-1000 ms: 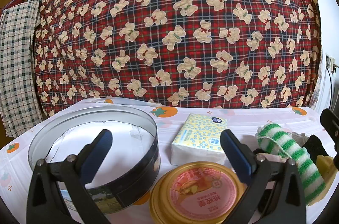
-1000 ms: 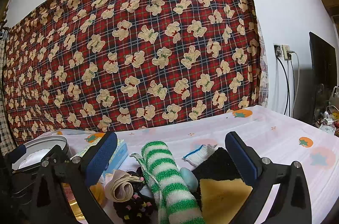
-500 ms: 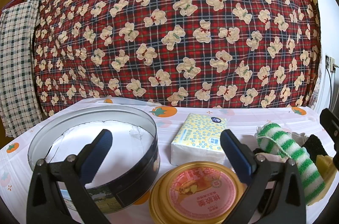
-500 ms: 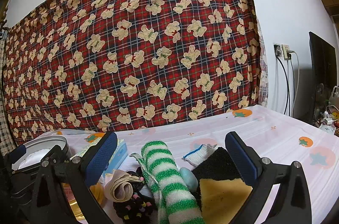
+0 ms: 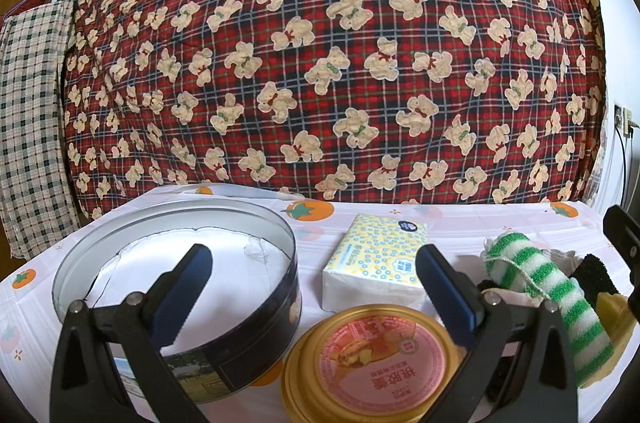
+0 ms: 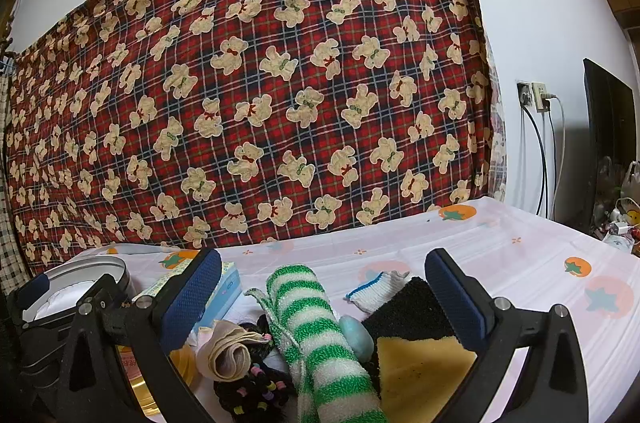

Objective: Organize soft objects

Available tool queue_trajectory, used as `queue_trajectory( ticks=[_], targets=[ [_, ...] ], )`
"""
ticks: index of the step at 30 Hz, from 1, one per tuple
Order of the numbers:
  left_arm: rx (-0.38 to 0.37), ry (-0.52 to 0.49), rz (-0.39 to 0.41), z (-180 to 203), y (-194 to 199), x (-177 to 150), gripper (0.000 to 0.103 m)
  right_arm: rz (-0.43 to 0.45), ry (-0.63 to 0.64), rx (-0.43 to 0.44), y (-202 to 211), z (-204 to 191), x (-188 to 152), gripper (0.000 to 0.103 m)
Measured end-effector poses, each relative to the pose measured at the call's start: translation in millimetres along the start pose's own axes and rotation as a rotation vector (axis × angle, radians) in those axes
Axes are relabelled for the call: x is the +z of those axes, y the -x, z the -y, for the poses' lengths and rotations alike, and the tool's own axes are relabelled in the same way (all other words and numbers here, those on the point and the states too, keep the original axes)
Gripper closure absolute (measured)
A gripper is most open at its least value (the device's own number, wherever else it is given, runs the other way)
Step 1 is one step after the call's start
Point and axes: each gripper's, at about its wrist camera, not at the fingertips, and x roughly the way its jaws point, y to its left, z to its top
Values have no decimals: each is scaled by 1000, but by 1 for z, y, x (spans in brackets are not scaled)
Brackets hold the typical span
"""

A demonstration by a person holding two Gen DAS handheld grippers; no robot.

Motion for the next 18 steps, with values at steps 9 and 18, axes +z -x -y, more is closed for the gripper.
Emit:
queue_trajectory(
  ticks=[9, 18],
  targets=[
    [0, 0, -1, 0, 0, 0, 0, 0, -1, 0, -1, 0, 0, 0],
    [0, 0, -1, 0, 0, 0, 0, -1, -1, -1, -1, 0, 0, 0]
  ],
)
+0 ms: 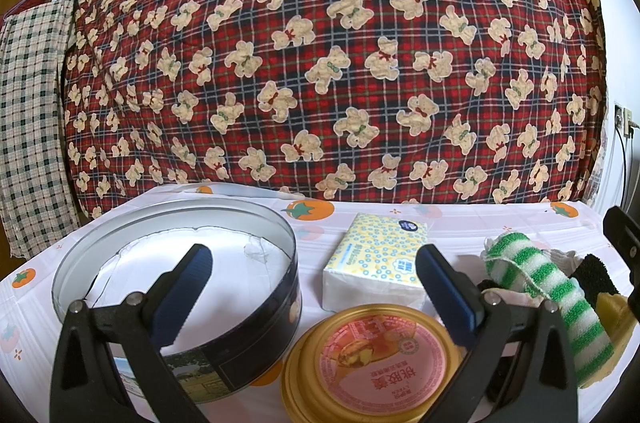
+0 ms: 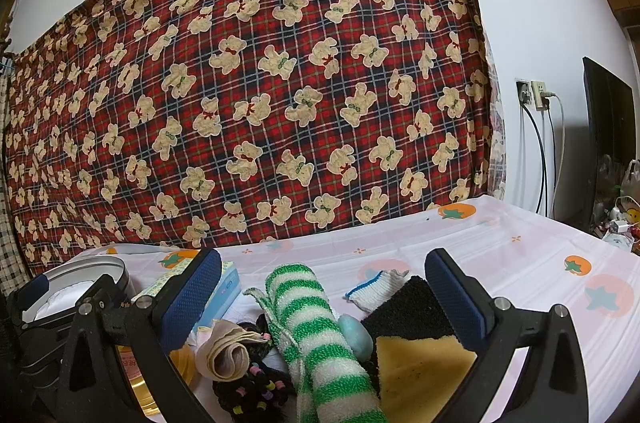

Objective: Organize soft objects

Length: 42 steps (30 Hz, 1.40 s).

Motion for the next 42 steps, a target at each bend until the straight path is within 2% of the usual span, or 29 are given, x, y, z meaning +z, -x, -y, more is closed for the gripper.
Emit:
queue_trajectory(
  ticks=[29, 34, 42],
  targets=[
    [-3, 1, 0, -1, 0, 0, 0, -2, -6, -1, 0, 0, 0, 0],
    [-44, -11, 0, 9, 2, 0, 0, 6, -30, -12, 3, 6, 2, 0],
    [-147, -45, 4, 19, 5, 0, 0, 18, -89, -118, -1, 47, 11, 1]
  ],
)
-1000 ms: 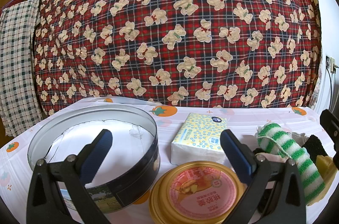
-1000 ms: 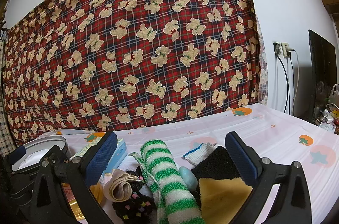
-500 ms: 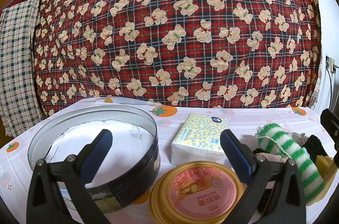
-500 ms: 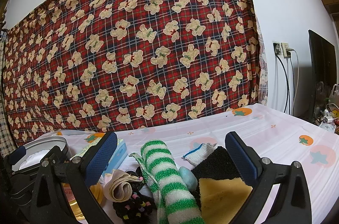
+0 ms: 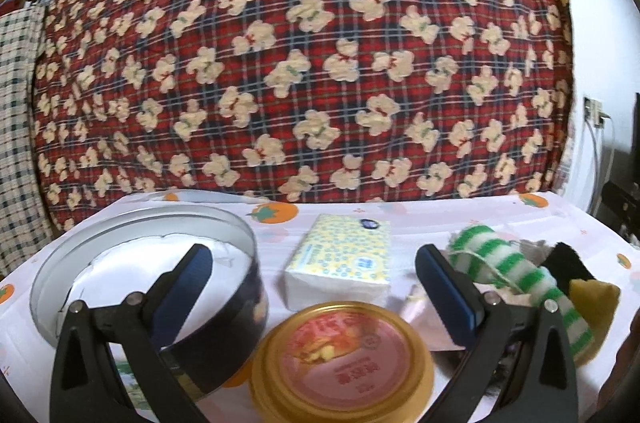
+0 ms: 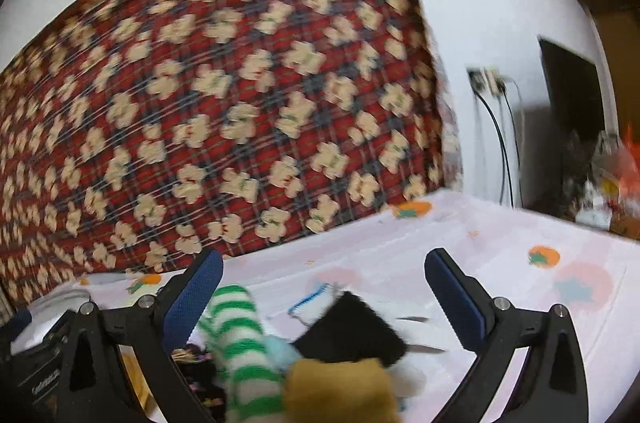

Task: Organize soft objects
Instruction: 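Grasp the green-and-white striped sock with the right gripper while the left gripper grasps the pink cloth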

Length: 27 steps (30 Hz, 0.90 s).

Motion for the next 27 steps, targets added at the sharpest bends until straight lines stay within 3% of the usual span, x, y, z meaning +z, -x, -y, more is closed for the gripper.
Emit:
queue_trajectory(
  ticks=[3, 5, 10, 13, 15, 21, 24, 26, 27],
  targets=[
    [-59, -20, 3, 6, 2, 1, 0, -51, -68, -4, -8, 26, 3, 7],
    [-100, -30, 1, 10, 3, 0, 0, -85, -85, -11, -13, 42, 5, 22],
    [-183, -76, 5, 27, 9, 0, 2, -190, -88, 1, -21, 71, 4, 38],
    [-231, -155, -7, 47, 12, -1, 13, -229, -91, 26, -23, 80, 2, 39],
    [-269, -219, -27, 65, 13, -3, 14, -220, -98, 20, -21, 84, 1, 39],
    [-253, -446, -115, 118, 2, -15, 19, -233, -116, 38, -25, 86, -3, 39],
    [-221, -484, -176, 129, -14, -18, 38, -230, -134, 44, -26, 88, -2, 39],
    [-260, -437, -257, 124, -28, -17, 62, -232, -143, 53, -27, 89, -3, 39],
    [-278, -402, -296, 118, -35, -17, 67, -232, -146, 56, -26, 89, -3, 39]
  ],
)
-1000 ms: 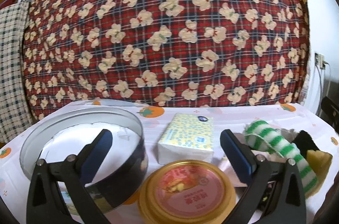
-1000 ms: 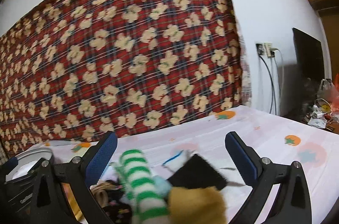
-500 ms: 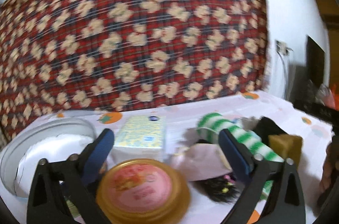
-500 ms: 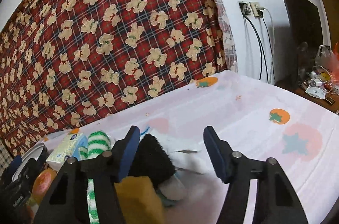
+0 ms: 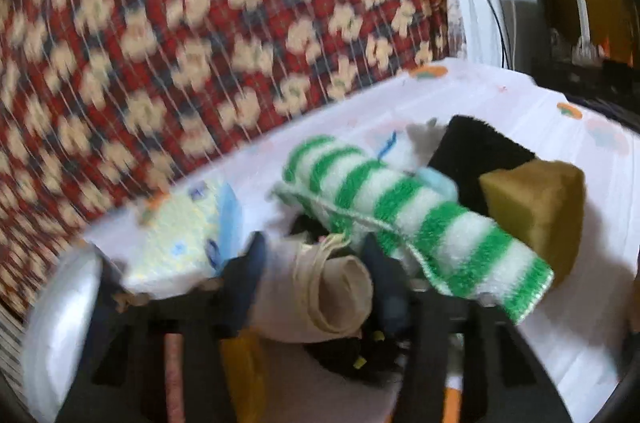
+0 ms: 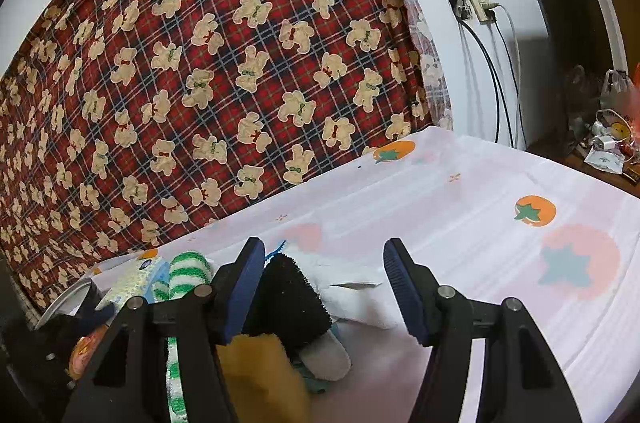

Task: Organize soft objects
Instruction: 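Grasp the green-and-white striped sock with the right gripper while the left gripper grasps the pink cloth, then carry the striped sock and pink cloth over the round metal tin with both grippers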

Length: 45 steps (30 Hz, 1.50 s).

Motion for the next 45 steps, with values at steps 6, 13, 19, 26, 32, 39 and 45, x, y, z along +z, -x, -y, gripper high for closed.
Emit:
queue_trajectory(
  ticks=[6, 13, 19, 26, 32, 39, 45],
  targets=[
    [-163, 194, 9, -34, 0, -7, 88, -4, 16, 27, 1, -3, -1, 39],
    [-212, 291, 153, -58, 22, -8, 94, -13, 37, 58, 2, -16, 0, 39],
    [-210, 330, 316, -80, 66, -9, 94, -28, 90, 133, -4, -52, 7, 39],
    [-153, 331, 423, -107, 110, -21, 94, -238, 205, 206, -59, -119, -11, 39],
    [-122, 312, 367, -119, 110, -27, 94, -400, 280, 135, -103, -140, -35, 69],
    [-153, 73, 234, -61, 89, -34, 50, -369, 309, 180, -95, -140, -38, 83],
    [-119, -115, 145, -21, 76, -36, 38, -109, 207, 253, -52, -118, -10, 83]
  ],
)
